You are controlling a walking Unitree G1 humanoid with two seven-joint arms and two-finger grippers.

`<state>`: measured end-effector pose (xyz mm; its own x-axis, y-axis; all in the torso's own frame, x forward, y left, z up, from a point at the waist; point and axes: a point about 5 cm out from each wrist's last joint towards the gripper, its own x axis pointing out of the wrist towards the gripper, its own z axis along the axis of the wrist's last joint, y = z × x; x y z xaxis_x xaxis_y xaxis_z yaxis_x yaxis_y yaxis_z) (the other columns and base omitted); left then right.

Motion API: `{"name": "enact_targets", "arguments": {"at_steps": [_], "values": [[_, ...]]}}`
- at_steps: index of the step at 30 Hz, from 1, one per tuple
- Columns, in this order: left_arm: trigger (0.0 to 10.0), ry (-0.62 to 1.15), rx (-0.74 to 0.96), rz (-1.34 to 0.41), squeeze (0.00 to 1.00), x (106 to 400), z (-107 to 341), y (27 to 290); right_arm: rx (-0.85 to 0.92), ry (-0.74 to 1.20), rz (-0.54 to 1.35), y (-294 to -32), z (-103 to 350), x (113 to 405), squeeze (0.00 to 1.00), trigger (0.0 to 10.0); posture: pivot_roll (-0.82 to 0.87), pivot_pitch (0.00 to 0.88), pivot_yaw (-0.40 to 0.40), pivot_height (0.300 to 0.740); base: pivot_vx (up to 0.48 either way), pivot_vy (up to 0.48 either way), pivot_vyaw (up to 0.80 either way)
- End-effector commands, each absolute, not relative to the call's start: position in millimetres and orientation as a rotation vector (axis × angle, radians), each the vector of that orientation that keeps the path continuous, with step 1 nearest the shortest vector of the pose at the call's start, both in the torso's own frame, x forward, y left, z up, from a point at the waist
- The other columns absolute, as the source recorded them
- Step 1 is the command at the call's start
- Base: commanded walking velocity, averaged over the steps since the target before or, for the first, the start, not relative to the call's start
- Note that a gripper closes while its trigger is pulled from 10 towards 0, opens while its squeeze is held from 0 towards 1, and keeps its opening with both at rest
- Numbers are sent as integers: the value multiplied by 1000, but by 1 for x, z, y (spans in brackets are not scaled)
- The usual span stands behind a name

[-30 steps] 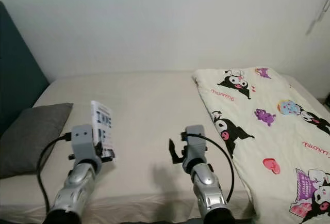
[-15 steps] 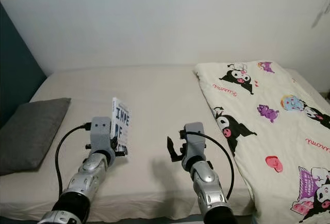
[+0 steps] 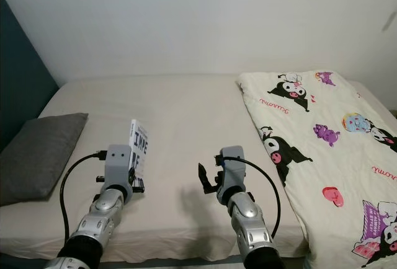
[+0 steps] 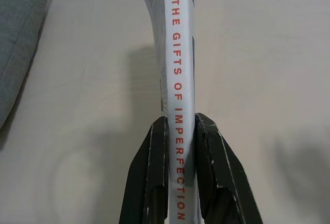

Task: Clean up the room

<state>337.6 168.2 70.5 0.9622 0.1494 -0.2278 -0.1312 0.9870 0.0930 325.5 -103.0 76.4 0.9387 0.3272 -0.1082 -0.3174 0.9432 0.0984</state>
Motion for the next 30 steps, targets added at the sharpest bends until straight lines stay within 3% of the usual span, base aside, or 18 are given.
{"name": "enact_targets", "arguments": {"at_steps": [1, 8, 30], "values": [[10000, 225, 99, 157, 0, 336, 70, 173, 85, 144, 338, -101, 72, 322, 0, 10000, 40, 188, -6, 670, 0, 0, 0], [10000, 223, 107, 151, 0, 338, 71, 174, 86, 147, 342, -101, 71, 320, 0, 10000, 43, 182, -2, 650, 0, 0, 0], [10000, 217, 144, 127, 0, 341, 76, 175, 111, 141, 339, -98, 71, 320, 0, 10000, 59, 171, 20, 650, 0, 0, 0]]}}
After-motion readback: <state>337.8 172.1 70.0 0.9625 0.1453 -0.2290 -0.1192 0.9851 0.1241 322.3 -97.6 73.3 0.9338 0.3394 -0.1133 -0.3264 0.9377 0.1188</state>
